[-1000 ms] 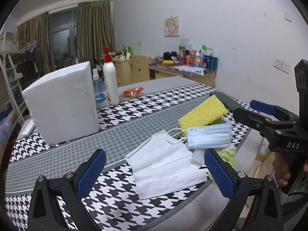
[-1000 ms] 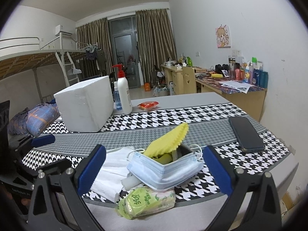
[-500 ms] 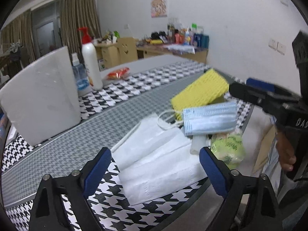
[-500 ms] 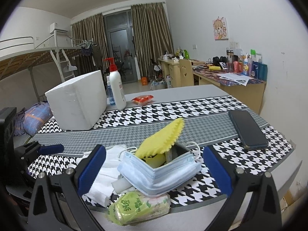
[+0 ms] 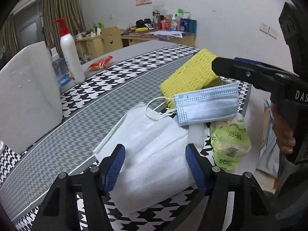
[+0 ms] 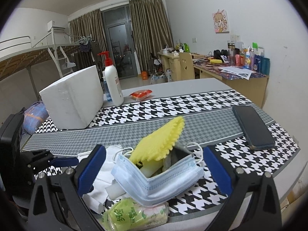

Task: Organize soft objects
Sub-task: 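Move the left tool toward the white tissues while the right tool approaches the yellow sponge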

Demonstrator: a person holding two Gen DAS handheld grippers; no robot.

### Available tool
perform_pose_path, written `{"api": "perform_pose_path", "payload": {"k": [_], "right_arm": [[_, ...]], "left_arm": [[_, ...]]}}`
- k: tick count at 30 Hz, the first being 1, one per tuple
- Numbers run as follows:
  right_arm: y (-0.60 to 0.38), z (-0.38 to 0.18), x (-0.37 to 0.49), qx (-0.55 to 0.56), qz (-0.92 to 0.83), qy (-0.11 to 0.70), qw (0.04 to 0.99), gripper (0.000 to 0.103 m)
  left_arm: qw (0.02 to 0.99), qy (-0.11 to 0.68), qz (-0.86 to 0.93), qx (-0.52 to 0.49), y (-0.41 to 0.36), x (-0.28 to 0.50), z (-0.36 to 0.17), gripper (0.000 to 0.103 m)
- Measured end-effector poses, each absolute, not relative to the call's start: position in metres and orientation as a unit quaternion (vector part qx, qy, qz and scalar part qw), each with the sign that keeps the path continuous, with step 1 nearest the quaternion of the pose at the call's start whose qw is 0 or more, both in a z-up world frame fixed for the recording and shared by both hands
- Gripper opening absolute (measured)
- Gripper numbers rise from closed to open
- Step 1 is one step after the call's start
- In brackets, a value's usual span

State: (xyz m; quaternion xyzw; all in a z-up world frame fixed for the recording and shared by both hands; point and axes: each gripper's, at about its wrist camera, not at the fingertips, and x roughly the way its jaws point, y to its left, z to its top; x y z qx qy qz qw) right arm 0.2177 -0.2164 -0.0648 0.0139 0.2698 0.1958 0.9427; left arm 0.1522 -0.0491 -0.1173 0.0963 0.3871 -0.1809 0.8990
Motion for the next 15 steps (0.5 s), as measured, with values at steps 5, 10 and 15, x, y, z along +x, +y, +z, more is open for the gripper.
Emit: {"api": "perform_pose_path", "payload": {"k": [5,10,15], "right_arm": [[-0.218,-0.067,0.224,0.023,0.200,0.281,0.938,0.102],[-0.218,-0.067,0.226,0.031,0.206,0.279,0.937,0.100],[-0.216,-0.071,0.232,0.037,0.221,0.298,0.928,0.085]], "left_arm": [[0.890,0.403,-0.190,0.094,-0.048,0.158,-0.125,0.045],[0.884,0.413,-0.199,0.089,-0.049,0.160,-0.128,0.036],[0.885,0.413,-0.193,0.091,-0.047,0.161,-0.128,0.036]]}}
